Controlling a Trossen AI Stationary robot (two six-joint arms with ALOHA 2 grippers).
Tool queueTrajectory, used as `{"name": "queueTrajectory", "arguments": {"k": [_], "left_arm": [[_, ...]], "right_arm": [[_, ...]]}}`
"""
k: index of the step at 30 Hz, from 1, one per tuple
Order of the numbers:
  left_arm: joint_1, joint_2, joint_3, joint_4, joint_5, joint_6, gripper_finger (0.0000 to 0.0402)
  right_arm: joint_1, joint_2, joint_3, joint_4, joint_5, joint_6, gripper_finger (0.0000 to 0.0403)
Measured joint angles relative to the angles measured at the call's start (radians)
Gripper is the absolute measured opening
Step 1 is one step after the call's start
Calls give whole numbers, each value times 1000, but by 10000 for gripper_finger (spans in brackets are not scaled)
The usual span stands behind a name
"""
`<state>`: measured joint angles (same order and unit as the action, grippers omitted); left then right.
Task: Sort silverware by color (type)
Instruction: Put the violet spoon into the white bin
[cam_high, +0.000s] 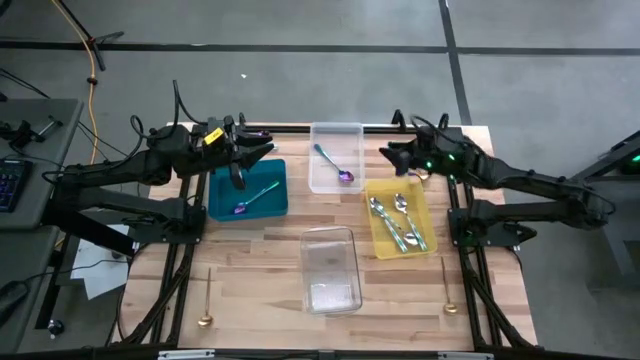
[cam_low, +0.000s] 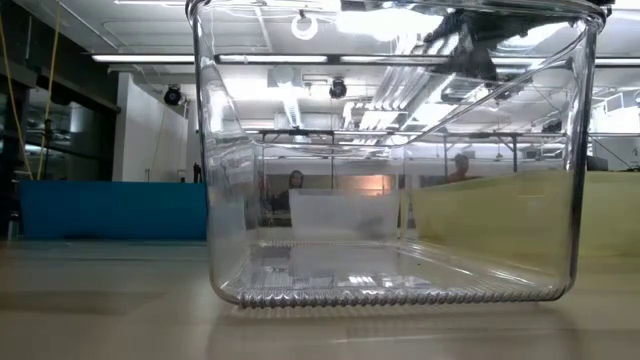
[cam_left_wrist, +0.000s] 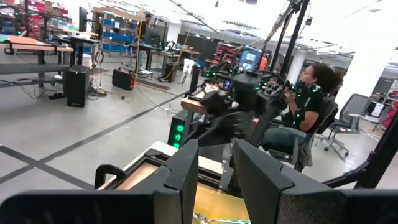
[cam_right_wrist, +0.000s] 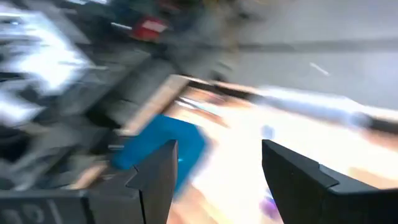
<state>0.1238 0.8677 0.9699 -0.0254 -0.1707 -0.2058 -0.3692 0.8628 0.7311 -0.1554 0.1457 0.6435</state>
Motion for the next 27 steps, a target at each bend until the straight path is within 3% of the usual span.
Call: {"name": "queueTrajectory", "arguments": {"k": [4,7,11,18,27], "left_arm": [[0,0,0,0,0,0,96],[0,0,0,0,0,0,96],[0,0,0,0,0,0,96],[0,0,0,0,0,-1,96],[0,0,0,0,0,-1,96]], "right_arm": [[-136,120,146,-343,5,67,224],[-246,250,242,-569,-12,-16,224],[-356,443,305,-731,-46,-116,224],[-447,719,307,-719,-77,-174,224],[-458,890,308,-638,-91,-181,224]]}}
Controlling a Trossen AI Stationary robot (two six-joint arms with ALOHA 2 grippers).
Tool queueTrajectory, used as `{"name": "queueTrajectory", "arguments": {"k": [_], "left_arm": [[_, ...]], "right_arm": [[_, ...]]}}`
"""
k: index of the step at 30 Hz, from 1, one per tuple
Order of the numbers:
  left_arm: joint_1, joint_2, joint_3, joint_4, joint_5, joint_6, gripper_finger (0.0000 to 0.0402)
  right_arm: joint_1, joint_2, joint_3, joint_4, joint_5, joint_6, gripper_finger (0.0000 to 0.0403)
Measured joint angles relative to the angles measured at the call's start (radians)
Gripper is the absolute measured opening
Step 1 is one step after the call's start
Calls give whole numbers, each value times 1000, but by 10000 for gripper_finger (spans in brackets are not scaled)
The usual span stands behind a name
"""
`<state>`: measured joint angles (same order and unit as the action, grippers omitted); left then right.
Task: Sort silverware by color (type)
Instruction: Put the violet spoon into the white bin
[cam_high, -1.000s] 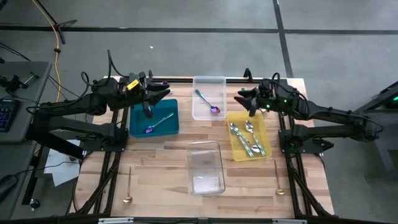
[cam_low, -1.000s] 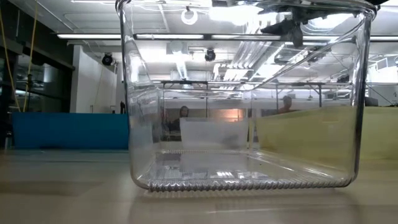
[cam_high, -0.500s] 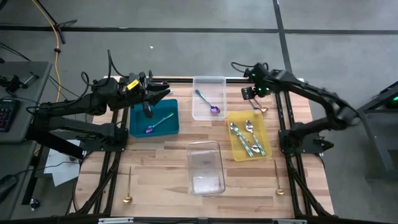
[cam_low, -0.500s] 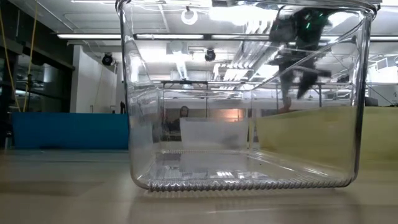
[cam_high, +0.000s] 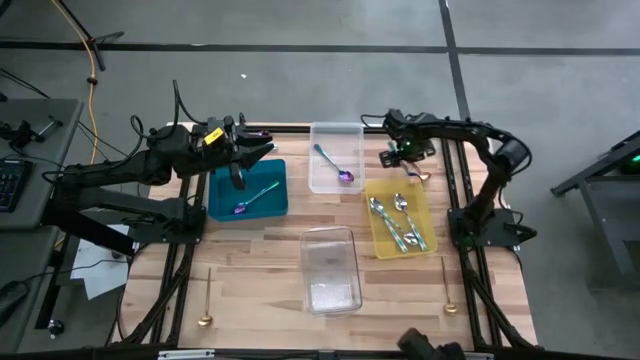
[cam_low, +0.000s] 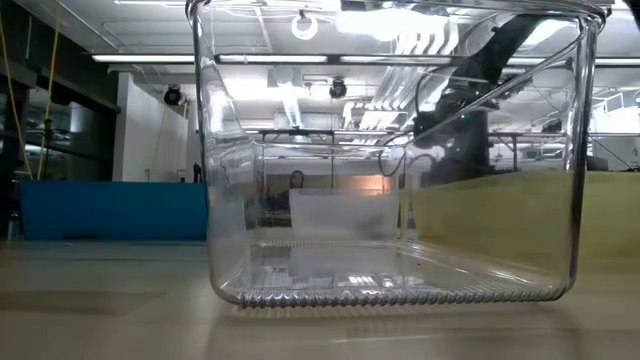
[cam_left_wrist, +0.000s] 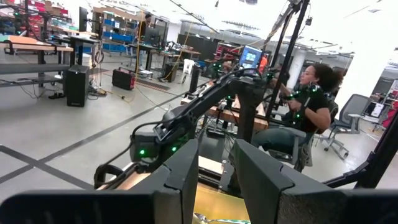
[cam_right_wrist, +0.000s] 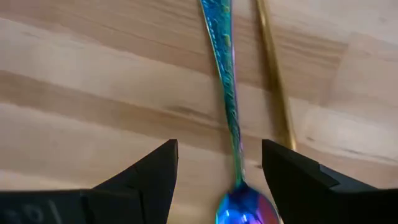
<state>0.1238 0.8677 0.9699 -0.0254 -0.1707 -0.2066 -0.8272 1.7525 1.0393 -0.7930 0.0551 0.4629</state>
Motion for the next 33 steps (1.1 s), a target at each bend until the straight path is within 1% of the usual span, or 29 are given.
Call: {"name": "queueTrajectory", "arguments": {"k": [5,9,13,17,20,24,25,30,33], "left_arm": [[0,0,0,0,0,0,96],[0,0,0,0,0,-1,96],[0,0,0,0,0,-2,96],[0,0,0,0,0,-4,96],[0,0,0,0,0,-26,96],[0,0,0,0,0,-27,96],[0,0,0,0,0,-27,96],[0,0,0,0,0,-27,96],[0,0,0,0,0,-27,96]], "right_arm": [[0,38,1,36,7,6,223],[-2,60,6,45,4,7,203],[-11,84,6,50,-13,34,164],[-29,87,5,58,-53,34,118],[-42,89,5,63,-93,32,80],[-41,89,5,67,-100,15,21],[-41,89,5,66,-101,7,14],[-29,89,3,64,-82,-16,15],[-29,83,1,65,-83,-29,7]]}}
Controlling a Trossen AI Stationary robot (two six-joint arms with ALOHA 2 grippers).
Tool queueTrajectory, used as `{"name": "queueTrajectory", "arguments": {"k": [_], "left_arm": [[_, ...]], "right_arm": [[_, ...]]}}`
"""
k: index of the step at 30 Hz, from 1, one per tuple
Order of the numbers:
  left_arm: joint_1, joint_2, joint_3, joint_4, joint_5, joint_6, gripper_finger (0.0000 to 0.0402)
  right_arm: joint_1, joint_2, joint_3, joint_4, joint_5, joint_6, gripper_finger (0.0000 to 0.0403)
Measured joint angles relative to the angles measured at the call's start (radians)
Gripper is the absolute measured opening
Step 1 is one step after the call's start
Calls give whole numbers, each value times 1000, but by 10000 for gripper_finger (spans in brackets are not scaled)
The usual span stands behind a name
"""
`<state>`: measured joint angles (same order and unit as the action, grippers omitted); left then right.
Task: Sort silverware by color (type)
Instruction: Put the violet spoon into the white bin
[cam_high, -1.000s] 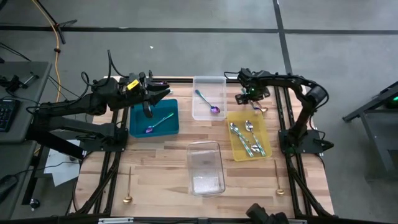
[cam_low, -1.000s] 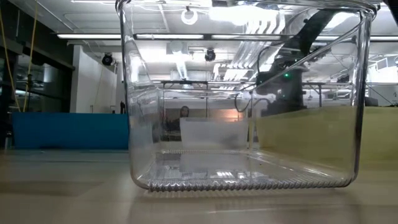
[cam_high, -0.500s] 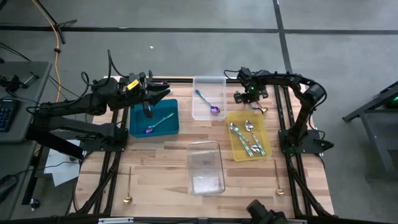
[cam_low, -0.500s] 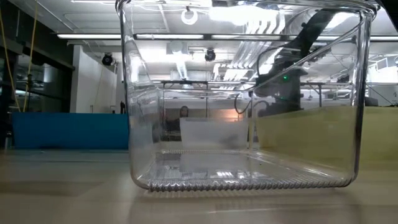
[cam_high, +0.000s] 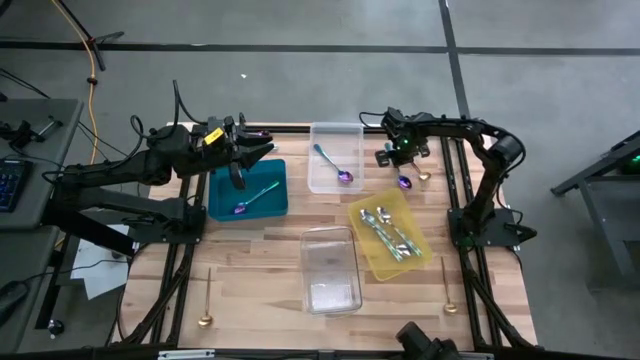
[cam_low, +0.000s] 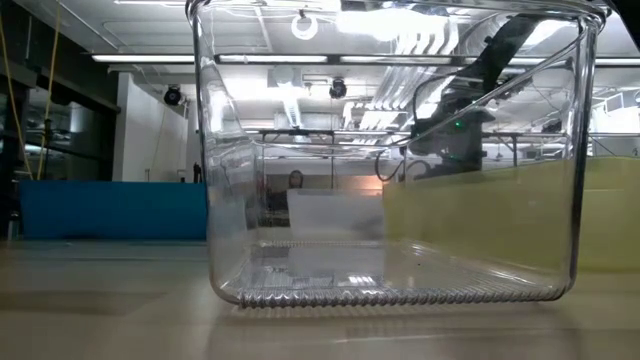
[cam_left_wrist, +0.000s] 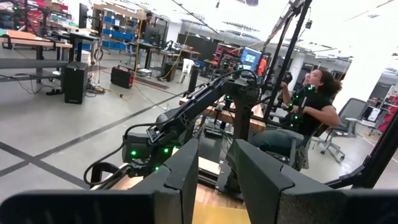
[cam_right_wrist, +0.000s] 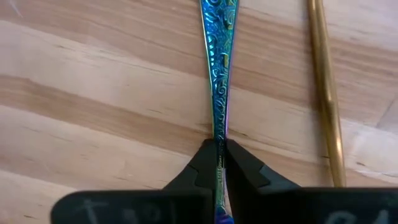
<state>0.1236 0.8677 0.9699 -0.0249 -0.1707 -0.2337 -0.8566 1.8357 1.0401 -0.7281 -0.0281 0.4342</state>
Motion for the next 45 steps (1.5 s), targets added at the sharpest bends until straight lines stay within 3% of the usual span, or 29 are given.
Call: {"name": "queueTrajectory", "arguments": {"k": [6,17,26,35,45], "left_arm": [[0,0,0,0,0,0,96],[0,0,0,0,0,1,96],[0,0,0,-1,0,1,96],[0,27,0,-2,0,35,96],[0,44,0,0,0,35,96]], "right_arm": [[-6,-95,-8,-6,82,-48,5],[81,-514,-12,4,69,-49,3],[313,-809,-154,341,54,99,3],[555,-860,-264,803,25,-18,3],[589,-860,-265,823,36,-32,3]]}}
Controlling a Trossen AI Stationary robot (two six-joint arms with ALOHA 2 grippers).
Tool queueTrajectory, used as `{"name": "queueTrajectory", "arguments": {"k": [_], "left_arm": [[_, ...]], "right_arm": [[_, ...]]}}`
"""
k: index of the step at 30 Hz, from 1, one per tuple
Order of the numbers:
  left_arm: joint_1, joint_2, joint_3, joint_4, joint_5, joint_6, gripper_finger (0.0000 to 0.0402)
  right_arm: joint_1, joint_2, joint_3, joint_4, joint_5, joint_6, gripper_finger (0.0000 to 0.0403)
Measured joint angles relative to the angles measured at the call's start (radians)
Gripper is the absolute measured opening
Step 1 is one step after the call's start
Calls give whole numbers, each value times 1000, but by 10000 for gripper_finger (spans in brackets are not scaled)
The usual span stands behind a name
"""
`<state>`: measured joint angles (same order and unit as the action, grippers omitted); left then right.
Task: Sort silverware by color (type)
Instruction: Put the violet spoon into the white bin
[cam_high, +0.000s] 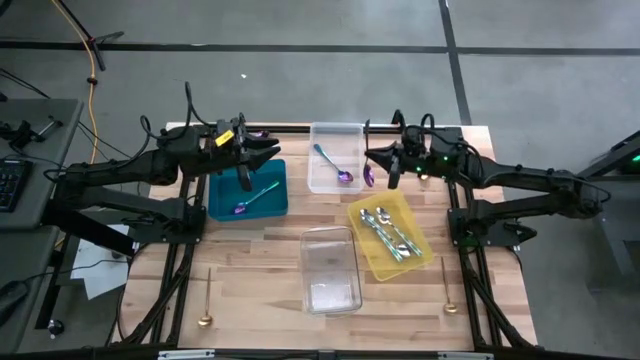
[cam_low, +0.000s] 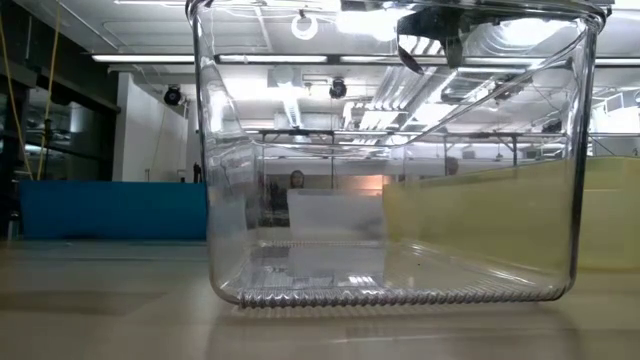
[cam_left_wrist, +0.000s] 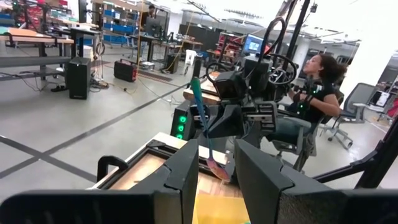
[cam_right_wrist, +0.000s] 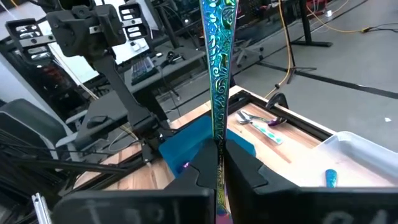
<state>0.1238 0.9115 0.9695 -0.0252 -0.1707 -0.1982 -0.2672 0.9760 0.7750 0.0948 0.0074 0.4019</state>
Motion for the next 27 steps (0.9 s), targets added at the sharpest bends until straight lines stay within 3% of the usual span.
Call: {"name": "queueTrajectory", "arguments": {"k": [16,27], "left_arm": [[0,0,0,1,0,0,96],[0,0,0,18,0,0,96]], "right_arm": [[0,20,3,31,-10,117,3],[-78,281,5,127,-11,316,3]]}}
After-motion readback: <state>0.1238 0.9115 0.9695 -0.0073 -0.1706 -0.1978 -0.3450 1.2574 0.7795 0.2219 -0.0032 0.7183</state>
